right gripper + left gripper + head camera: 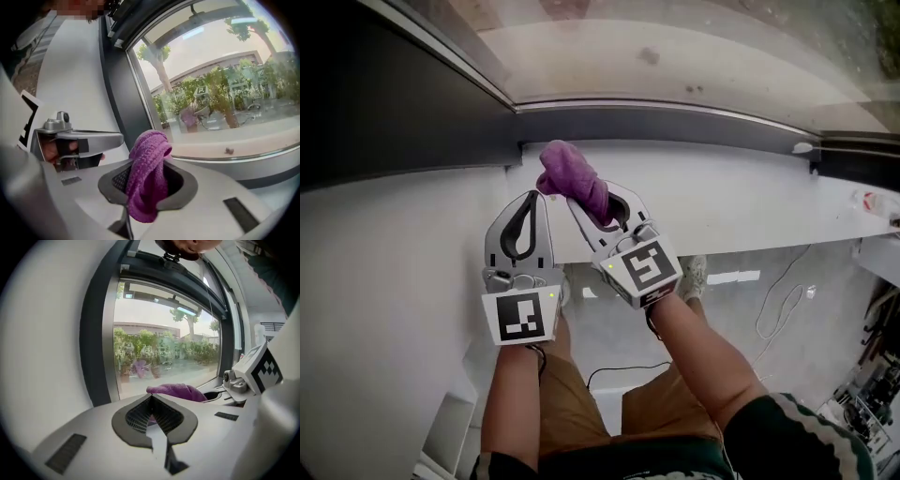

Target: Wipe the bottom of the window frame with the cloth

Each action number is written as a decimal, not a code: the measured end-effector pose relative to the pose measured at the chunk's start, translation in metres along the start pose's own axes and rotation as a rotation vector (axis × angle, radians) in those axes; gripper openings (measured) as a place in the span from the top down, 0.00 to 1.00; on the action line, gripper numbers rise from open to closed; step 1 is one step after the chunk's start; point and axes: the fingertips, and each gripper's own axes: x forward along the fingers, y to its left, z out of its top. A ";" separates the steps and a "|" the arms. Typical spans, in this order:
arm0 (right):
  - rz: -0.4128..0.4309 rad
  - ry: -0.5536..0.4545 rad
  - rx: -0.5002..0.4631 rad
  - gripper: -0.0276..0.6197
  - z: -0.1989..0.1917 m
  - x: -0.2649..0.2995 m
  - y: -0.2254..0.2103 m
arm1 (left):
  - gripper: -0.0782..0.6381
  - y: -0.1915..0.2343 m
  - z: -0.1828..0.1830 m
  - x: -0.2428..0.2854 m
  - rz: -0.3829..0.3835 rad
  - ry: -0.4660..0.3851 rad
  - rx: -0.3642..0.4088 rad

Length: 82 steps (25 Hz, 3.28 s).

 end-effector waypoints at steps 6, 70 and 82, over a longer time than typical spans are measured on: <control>0.017 0.022 0.013 0.79 -0.038 0.044 -0.009 | 0.88 0.018 -0.050 0.023 0.042 0.017 -0.046; -0.187 0.282 0.100 0.80 -0.128 -0.086 -0.227 | 0.88 -0.199 -0.055 0.142 -0.152 0.123 0.109; -0.251 0.281 0.114 0.80 -0.132 -0.141 -0.285 | 0.88 -0.268 -0.052 0.172 -0.215 0.127 0.123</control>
